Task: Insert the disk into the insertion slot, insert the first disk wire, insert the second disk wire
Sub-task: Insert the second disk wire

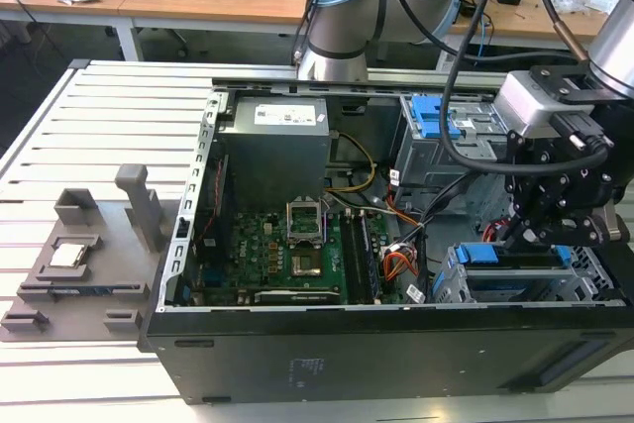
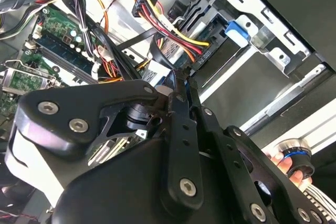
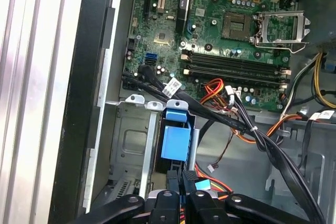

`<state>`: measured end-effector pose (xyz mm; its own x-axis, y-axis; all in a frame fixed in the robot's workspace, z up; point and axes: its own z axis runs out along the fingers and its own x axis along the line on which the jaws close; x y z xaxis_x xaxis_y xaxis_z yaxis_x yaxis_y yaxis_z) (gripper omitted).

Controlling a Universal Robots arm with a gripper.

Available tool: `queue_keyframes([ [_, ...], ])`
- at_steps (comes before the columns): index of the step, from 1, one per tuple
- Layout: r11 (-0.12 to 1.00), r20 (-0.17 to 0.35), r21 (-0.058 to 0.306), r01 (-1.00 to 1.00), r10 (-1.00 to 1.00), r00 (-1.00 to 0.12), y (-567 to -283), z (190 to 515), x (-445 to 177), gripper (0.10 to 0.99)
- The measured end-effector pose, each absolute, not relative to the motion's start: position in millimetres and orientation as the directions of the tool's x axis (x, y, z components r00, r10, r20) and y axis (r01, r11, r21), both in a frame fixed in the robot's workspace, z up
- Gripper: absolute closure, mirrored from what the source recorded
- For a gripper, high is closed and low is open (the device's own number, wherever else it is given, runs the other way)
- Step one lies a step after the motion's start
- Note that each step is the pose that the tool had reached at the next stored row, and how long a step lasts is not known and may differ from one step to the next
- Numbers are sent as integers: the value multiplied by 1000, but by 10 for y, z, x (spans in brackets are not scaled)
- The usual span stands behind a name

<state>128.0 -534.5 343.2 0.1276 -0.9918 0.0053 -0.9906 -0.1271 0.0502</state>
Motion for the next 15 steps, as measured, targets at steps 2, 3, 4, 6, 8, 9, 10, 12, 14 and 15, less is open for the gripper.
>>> queue_keyframes([
  [2,-127,5,50,-991,-992,128,-5346,3428,1287,937],
  [3,-127,5,51,-991,-992,128,-5346,3427,1290,937],
  [4,-127,5,51,-991,-992,128,-5345,3425,1296,937],
  [6,-127,5,51,-991,-992,128,-5345,3421,1303,937],
  [8,-127,4,51,-991,-992,128,-5345,3419,1309,937],
  [9,-127,3,51,-991,-992,128,-5346,3417,1315,937],
  [10,-127,2,51,-991,-992,128,-5346,3417,1319,937],
  [12,-126,-2,50,-991,-992,126,-5346,3413,1328,937],
  [14,-123,-3,50,-991,-992,123,-5353,3407,1330,937],
  [15,-122,-3,50,-991,-992,122,-5360,3405,1330,937],
])
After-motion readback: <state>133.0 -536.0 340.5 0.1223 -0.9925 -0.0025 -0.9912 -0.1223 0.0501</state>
